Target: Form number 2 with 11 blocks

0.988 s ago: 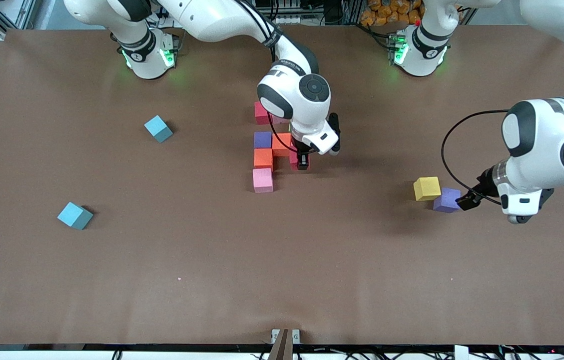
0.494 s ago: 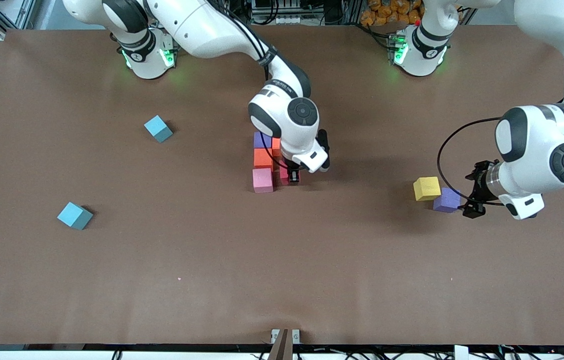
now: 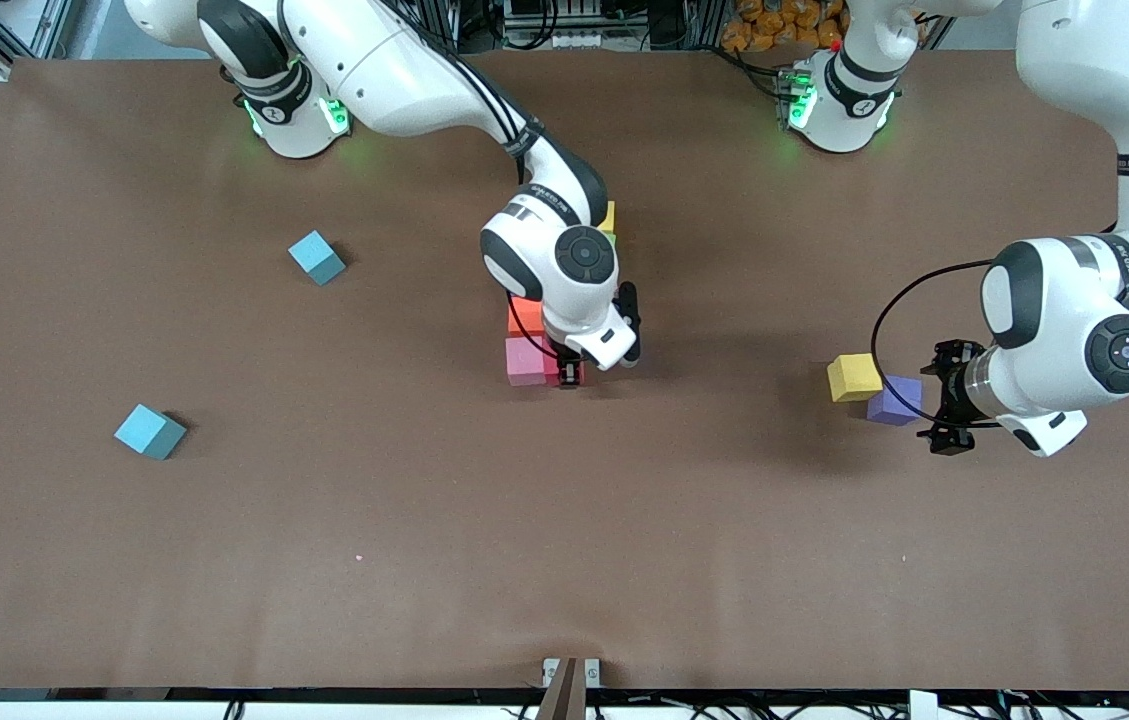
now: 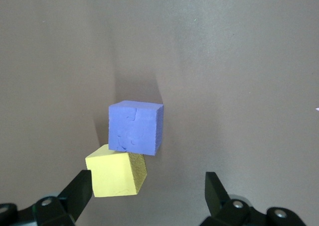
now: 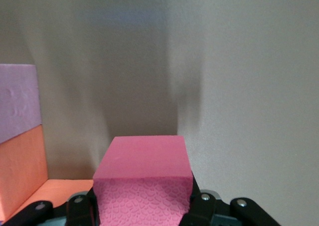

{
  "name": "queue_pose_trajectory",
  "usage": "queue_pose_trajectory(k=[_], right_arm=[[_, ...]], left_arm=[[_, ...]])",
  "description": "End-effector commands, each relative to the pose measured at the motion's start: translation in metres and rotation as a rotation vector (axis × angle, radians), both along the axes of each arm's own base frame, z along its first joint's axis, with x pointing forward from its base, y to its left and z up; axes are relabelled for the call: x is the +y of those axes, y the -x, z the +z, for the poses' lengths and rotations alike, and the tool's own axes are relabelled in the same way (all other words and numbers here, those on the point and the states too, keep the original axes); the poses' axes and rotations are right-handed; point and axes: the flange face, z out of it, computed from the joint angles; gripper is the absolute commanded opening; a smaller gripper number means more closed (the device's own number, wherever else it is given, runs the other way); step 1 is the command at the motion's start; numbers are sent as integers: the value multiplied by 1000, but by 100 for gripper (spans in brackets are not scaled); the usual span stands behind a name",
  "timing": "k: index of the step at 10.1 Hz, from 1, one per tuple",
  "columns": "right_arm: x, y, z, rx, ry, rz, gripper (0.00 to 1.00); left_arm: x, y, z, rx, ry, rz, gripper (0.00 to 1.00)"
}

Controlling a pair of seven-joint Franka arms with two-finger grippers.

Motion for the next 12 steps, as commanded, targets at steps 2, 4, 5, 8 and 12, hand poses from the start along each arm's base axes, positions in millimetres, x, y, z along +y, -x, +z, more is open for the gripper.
queue_pose_trajectory(k=[2,4,5,8,12], right_arm=[[3,-5,-10,1,-14,6,32],[8,-2,-15,-4,-20,12,32],[8,0,-17,-2,-18,12,32],[10,3,-19,16,-28,1,32],[9,4,-20,28,-26,-9,32]], left_arm=[[26,-5,1,-6,14,77,100],[30,-4,-2,-2,-7,164,100],[29,-5,-9,8,-13,169,100],[24,-5,-19,21,-21,209,100],[14,-9,-42,35,-31,246,100]])
